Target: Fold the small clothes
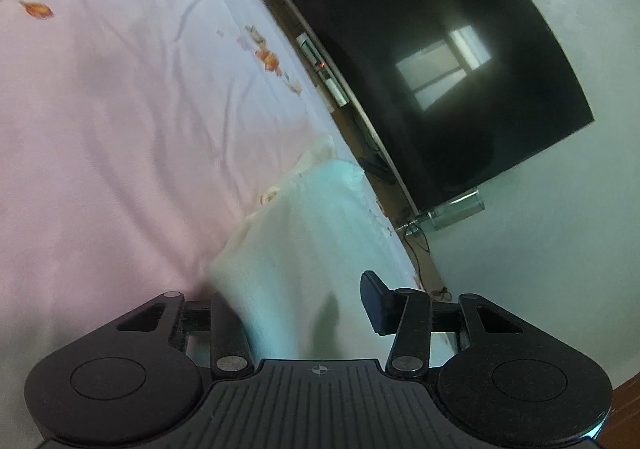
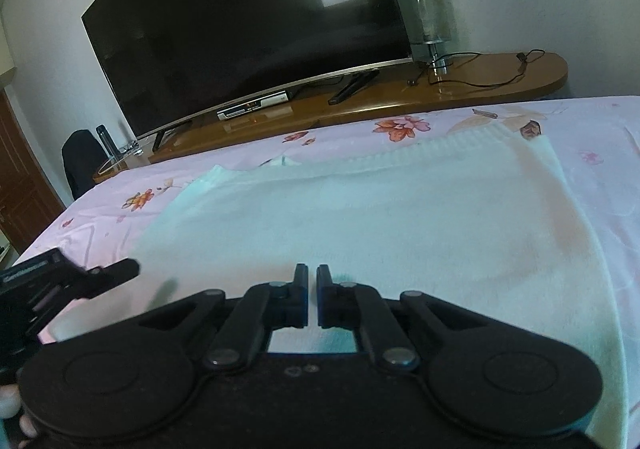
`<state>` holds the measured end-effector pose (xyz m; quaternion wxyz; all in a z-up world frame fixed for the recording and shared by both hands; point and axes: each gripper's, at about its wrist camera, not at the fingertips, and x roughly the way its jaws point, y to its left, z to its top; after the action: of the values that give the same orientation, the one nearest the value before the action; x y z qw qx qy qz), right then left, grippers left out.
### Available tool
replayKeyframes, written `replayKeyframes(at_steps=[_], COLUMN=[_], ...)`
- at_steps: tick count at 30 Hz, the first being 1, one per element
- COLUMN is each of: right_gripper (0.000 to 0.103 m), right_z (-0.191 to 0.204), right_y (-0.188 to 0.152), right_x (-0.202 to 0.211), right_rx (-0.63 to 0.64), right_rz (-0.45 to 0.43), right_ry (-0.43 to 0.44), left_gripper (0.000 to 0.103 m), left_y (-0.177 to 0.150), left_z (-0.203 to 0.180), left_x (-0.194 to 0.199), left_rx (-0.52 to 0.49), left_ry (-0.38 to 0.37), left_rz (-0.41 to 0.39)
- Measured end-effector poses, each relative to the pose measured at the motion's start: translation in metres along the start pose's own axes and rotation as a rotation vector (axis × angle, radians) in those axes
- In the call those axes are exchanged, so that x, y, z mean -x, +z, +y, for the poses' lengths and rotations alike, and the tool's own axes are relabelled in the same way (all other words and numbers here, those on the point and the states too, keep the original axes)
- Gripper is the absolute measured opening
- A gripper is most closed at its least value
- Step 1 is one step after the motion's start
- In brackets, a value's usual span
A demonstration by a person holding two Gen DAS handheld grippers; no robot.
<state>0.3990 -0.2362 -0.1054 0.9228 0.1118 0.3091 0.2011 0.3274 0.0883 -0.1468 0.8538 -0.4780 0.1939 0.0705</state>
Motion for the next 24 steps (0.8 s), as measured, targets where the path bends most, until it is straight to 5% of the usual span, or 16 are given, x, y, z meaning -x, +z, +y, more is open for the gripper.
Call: replayKeyframes(at_steps=[4, 5, 6, 7, 14, 19, 24], right_gripper=[0.005, 0.005, 0.005, 0.005, 0.003, 0.000, 0.000], right_z=[-0.004, -0.005, -0.005, -0.004, 0.000, -0.009, -0.011], right_y=[-0.005, -0.005, -0.004, -0.005, -0.012, -0.013, -0.014], right_x=[-0.005, -0.006, -0.006, -0.004, -0.008, -0.012, -0.010], right_rx=[-0.009, -0.009, -0.012, -0.013, -0.007, -0.052, -0.062], right_rz=[0.013, 0.014, 0.011, 0.005, 0.041, 0.039, 0.033], right_ry=[-0.001, -0.001, 0.002, 0.006, -0.001, 0.023, 0.031], left_gripper=[0.046, 0.036, 0.014, 0.007, 0.008, 0.007, 0.007], left_y=[0.001, 0.002, 0.004, 0.004, 0.009, 0.011, 0.016], left_z=[-0.001, -0.001, 0.001, 0.004, 0.011, -0.003, -0.077], left_x=[-0.004, -0.007, -0.009, -0.011, -0.013, -0.015, -0.010], left_rx=[0.001, 0.003, 0.011, 0.027, 0.021, -0.073, -0.382], left_ry=[0.018, 0.025, 0.048, 0.070, 0.052, 0.070, -0.036], left_rz=[-0.032, -0.031, -0.025, -0.014, 0.007, 0.014, 0.002])
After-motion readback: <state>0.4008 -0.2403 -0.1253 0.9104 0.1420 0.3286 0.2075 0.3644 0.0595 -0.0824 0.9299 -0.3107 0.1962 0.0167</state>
